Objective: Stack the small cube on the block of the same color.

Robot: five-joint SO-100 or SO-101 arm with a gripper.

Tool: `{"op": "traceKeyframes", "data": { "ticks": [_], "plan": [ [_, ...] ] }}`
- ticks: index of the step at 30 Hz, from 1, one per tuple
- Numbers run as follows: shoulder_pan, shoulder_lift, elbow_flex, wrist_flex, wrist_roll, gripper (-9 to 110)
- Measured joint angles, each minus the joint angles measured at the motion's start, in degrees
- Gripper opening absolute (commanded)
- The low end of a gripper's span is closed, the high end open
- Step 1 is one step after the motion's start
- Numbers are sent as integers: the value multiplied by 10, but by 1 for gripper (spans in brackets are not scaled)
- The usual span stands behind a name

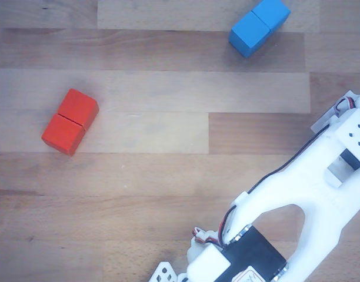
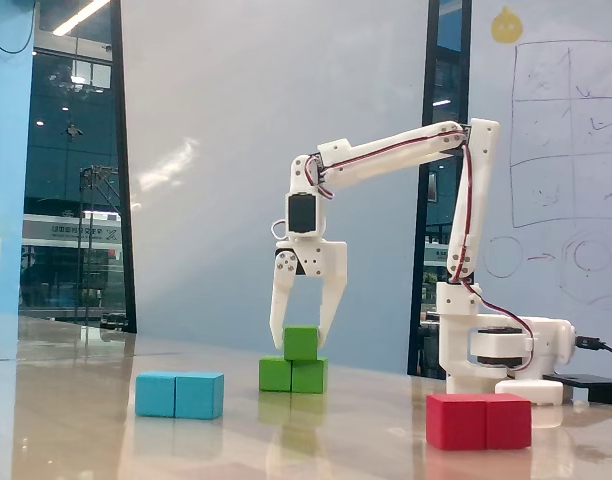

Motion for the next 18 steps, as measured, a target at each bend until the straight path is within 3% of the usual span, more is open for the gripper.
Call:
{"op": "traceKeyframes", "data": {
  "ticks": [11, 18],
  "plan": [
    [0, -1, 0, 0, 0, 8],
    [0, -1, 0, 0, -59, 20]
  ]
}}
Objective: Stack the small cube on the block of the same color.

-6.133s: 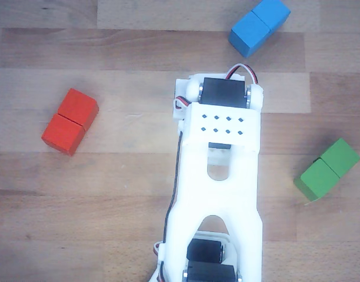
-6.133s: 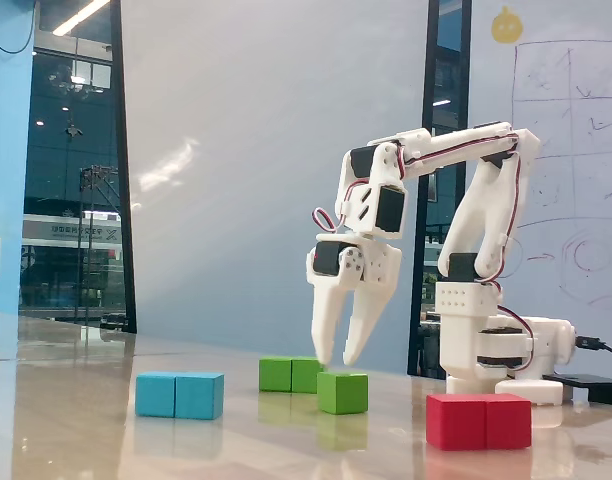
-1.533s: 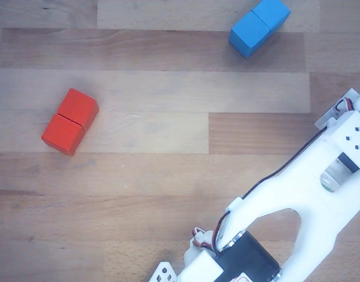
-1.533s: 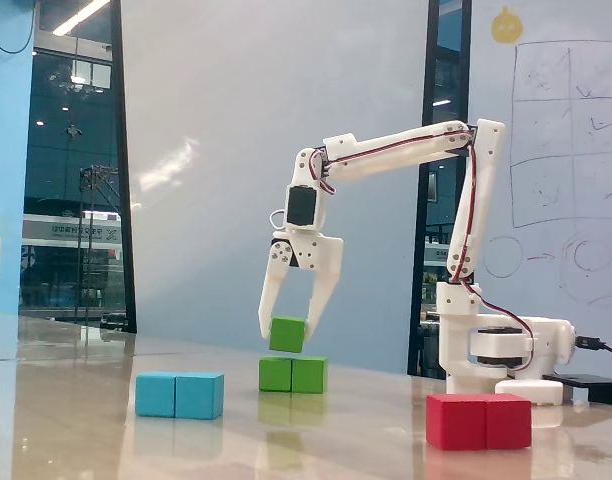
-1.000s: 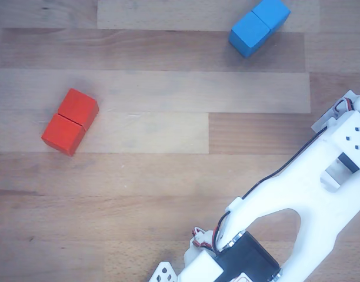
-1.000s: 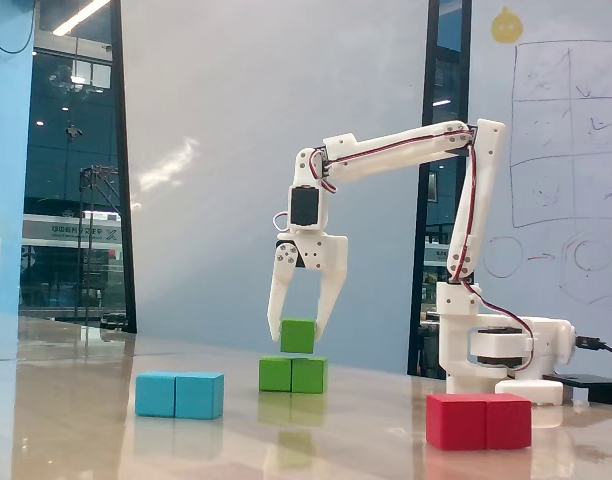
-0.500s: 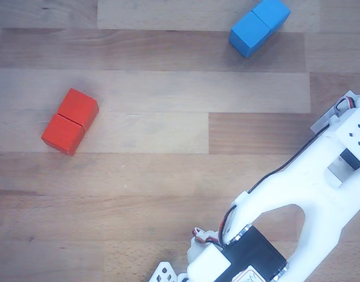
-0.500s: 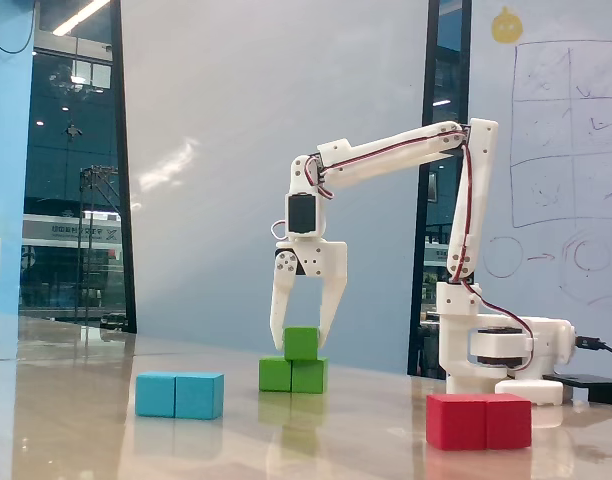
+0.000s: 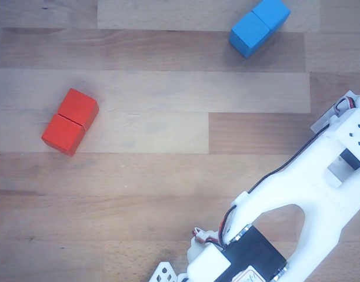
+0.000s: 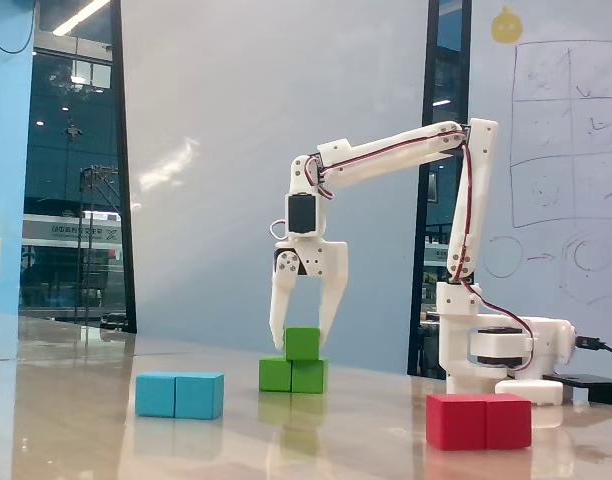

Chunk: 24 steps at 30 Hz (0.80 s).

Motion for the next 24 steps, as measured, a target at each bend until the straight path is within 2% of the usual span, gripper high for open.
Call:
{"op": "traceKeyframes", "data": {
  "ticks": [8, 24],
  "plan": [
    [0, 0, 0, 0, -29, 28],
    [0, 0, 0, 0, -33, 28]
  ]
}}
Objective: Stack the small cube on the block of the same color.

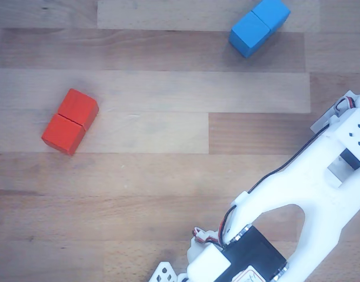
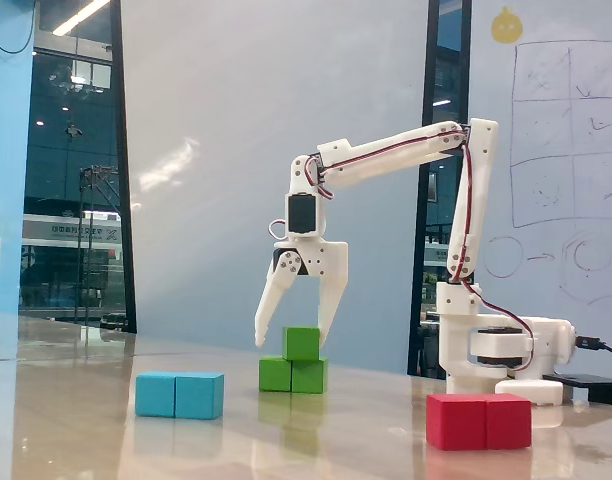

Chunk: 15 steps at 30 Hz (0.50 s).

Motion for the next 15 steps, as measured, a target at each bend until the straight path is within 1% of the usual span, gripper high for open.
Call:
{"op": "traceKeyframes", "data": {
  "ticks": [15],
  "plan": [
    [0, 24, 0, 0, 0, 28]
  ]
}}
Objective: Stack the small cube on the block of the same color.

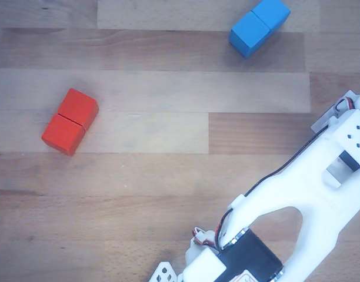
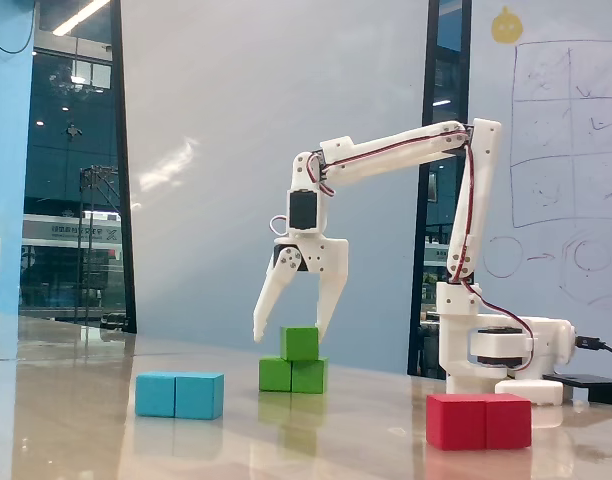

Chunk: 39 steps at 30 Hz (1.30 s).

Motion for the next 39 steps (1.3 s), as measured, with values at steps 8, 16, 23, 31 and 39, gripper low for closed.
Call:
{"op": "traceKeyframes", "data": {
  "ticks": [8, 16, 23, 31, 39],
  "plan": [
    [0, 50, 0, 0, 0, 28],
    [0, 89, 0, 30, 0, 28],
    [0, 94, 0, 49, 0, 28],
    [0, 94, 0, 49, 0, 28],
    [-78, 128, 0, 49, 0, 28]
  ]
}}
